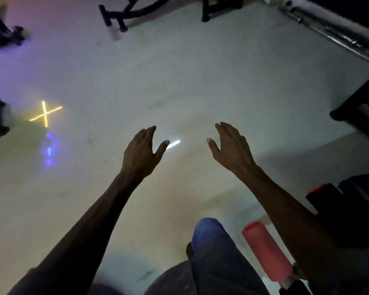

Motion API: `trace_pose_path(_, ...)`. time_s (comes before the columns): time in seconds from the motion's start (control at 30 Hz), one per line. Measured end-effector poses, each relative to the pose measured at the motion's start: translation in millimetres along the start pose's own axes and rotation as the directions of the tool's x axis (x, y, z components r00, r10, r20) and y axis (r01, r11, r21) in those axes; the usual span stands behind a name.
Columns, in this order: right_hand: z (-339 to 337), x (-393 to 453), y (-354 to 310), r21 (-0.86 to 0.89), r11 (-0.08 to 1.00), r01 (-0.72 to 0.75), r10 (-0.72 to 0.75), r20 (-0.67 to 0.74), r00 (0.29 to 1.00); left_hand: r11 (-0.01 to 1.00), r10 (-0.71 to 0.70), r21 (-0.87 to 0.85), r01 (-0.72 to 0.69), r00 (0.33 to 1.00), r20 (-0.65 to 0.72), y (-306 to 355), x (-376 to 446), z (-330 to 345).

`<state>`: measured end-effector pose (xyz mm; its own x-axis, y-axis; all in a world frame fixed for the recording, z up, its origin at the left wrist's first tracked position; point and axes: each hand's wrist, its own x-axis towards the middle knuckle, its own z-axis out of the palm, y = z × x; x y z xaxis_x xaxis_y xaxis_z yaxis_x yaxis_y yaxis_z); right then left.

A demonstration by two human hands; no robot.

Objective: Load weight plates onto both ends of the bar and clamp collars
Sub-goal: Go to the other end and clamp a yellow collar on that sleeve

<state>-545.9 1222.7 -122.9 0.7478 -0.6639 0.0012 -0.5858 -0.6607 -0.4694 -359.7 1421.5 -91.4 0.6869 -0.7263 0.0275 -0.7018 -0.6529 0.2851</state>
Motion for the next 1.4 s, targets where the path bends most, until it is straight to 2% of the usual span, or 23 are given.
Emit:
trace_pose_path(0.33,-32,184,31,-0.030,0.967,-0.252,0.243,-0.171,0.955,0.958,0.287,-0.026,-0.286,0.957,0.047,32,265,11)
trace_pose_path(0.63,-98,338,67,-0.011,0.917,-0.398,0.375,-0.314,0.872,0.875,0.483,-0.064,-0.480,0.874,0.047,111,480,0)
trace_pose_path(0.87,-144,443,115,-0.017,0.867,-0.498,0.443,-0.434,0.785,0.742,0.666,-0.111,-0.661,0.746,0.002,191,624,16)
trace_pose_path(1.07,-185,543,162,0.018,0.821,-0.570,0.498,-0.511,0.700,0.634,0.765,-0.154,-0.758,0.644,-0.018,270,757,31)
trace_pose_path(1.27,-249,632,210,0.043,0.743,-0.668,0.555,-0.597,0.579,0.472,0.873,-0.205,-0.857,0.487,-0.024,377,877,27)
trace_pose_path(1.4,-295,681,246,0.020,0.690,-0.723,0.558,-0.651,0.515,0.388,0.908,-0.261,-0.884,0.415,-0.055,451,939,28)
